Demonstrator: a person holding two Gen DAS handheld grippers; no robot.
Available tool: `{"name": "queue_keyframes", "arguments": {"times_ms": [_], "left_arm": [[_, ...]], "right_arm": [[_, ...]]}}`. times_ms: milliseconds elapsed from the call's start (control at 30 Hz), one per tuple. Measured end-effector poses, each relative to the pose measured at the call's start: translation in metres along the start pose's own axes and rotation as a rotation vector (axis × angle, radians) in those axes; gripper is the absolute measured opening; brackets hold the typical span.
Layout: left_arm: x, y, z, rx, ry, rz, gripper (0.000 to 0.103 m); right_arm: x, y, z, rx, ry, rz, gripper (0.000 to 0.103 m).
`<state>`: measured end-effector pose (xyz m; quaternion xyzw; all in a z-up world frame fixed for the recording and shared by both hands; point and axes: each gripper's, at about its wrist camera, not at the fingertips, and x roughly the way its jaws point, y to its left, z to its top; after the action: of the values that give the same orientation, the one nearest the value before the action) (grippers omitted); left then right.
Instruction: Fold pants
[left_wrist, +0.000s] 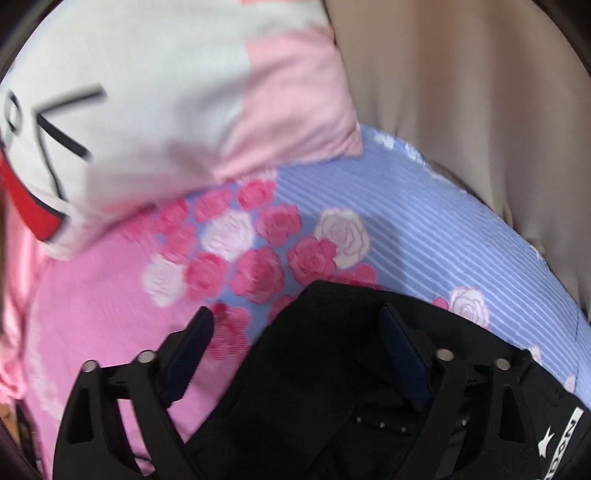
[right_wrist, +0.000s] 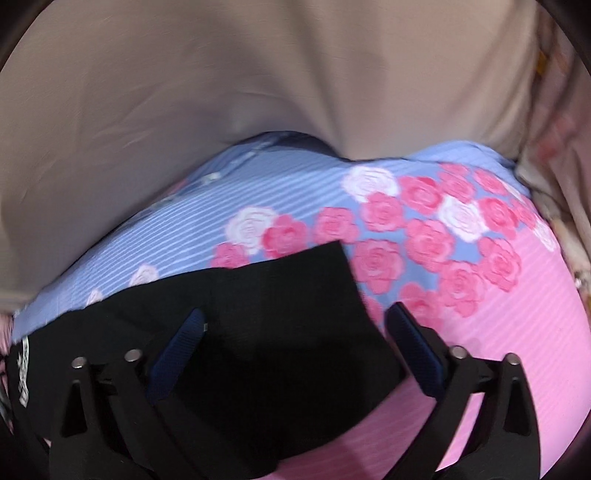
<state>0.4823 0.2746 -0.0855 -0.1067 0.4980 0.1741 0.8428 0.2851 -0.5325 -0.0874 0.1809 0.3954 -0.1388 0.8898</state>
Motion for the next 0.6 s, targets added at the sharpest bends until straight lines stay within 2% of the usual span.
{"name": "queue_keyframes", "arguments": {"times_ms": [33,67,100,133,200,233,400,533,600], "left_arm": [[-0.001,0.001,0.001,-0.009,-0.012,-0.016,0.068],[-0.004,-0.001,0.001,0.000,-0.023,-0.052,0.057],[-0.007,-0.006,0.001,0.026,-0.023,-0.079,0.034],[-0.012,-0.010,0.001,0.050,-0.027,-0.081,0.023],[-0.032,-0.016,-0.001,0.090,-0.068,-0.072,0.014],[-0.043,-0.016,-0.002,0.098,-0.090,-0.079,0.011],[-0.131,0.015,-0.023,0.105,-0.191,-0.224,0.005],[-0.213,0.051,-0.069,0.155,-0.269,-0.312,0.003],[-0.245,0.071,-0.100,0.183,-0.289,-0.335,0.003]], "right_arm": [[0.001,0.004,0.000,-0.019,-0.003,-0.006,0.076],[0.001,0.007,0.000,-0.034,-0.005,-0.005,0.068],[0.000,0.008,0.000,-0.043,-0.003,0.014,0.048],[-0.002,0.010,-0.001,-0.043,0.001,0.044,0.039],[-0.014,0.013,-0.001,-0.047,-0.022,0.048,0.006],[-0.023,0.013,-0.002,-0.049,-0.038,0.048,0.006],[-0.101,0.009,-0.010,-0.054,-0.178,0.120,0.005],[-0.176,-0.003,-0.036,-0.098,-0.268,0.155,0.001],[-0.214,-0.011,-0.061,-0.125,-0.287,0.162,0.000]]}}
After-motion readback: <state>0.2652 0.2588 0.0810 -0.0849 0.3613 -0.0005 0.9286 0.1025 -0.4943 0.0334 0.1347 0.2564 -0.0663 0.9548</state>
